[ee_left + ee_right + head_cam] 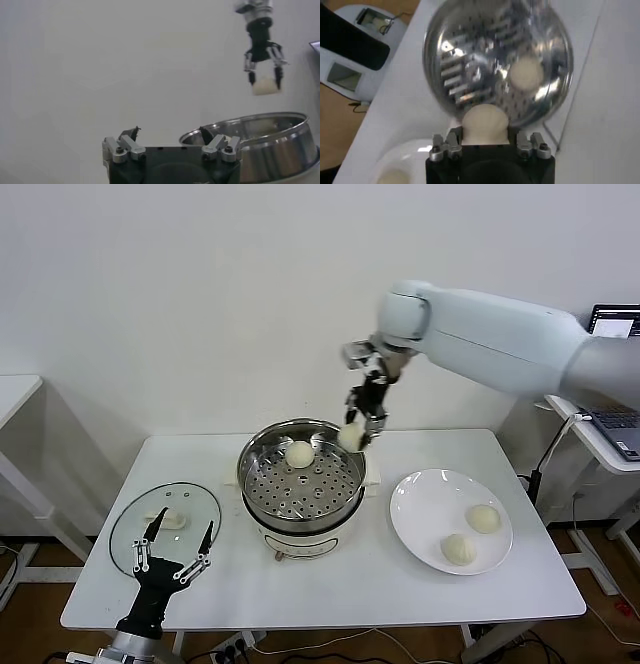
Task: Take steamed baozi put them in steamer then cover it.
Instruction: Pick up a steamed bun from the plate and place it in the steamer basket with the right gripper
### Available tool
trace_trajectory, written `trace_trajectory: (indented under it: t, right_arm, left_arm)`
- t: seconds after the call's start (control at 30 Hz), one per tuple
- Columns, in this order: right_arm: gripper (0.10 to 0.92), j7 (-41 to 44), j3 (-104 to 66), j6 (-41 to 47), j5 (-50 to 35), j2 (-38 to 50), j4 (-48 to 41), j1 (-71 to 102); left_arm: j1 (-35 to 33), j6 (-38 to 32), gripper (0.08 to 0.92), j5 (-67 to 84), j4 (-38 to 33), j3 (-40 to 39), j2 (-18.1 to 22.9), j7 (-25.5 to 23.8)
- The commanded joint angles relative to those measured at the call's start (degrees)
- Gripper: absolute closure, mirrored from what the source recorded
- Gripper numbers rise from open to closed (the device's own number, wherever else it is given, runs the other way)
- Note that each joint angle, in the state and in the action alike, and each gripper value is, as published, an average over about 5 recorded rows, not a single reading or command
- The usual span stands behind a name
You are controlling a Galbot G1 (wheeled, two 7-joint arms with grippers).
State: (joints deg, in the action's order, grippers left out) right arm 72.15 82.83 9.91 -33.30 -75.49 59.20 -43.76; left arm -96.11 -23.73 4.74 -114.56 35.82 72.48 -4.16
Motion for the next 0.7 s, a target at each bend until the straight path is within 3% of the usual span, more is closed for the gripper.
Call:
trace_trajectory:
  t: [0.03,0.37,0.7]
  right_arm:
    - [0.414,-5.57,2.9,3.12,-4.68,-13.85,-4.41,2.97]
    - [0.414,-12.61,3.69,4.13,-4.1,-16.9,-9.11,9.9]
    - [0.414,-14.08,3.03,4.02,-2.87,-18.27,-12.24,13.57]
  left_arm:
    - [0.05,-0.27,0.177,0.01,0.16,0.03,0.01,0.03]
    - [-0.07,-0.54,0.177,0.01,0.13,0.22,0.01,0.11]
    - [-0.13,-0.73,0.177,0.01,0.32,0.35,-0.06,0.12]
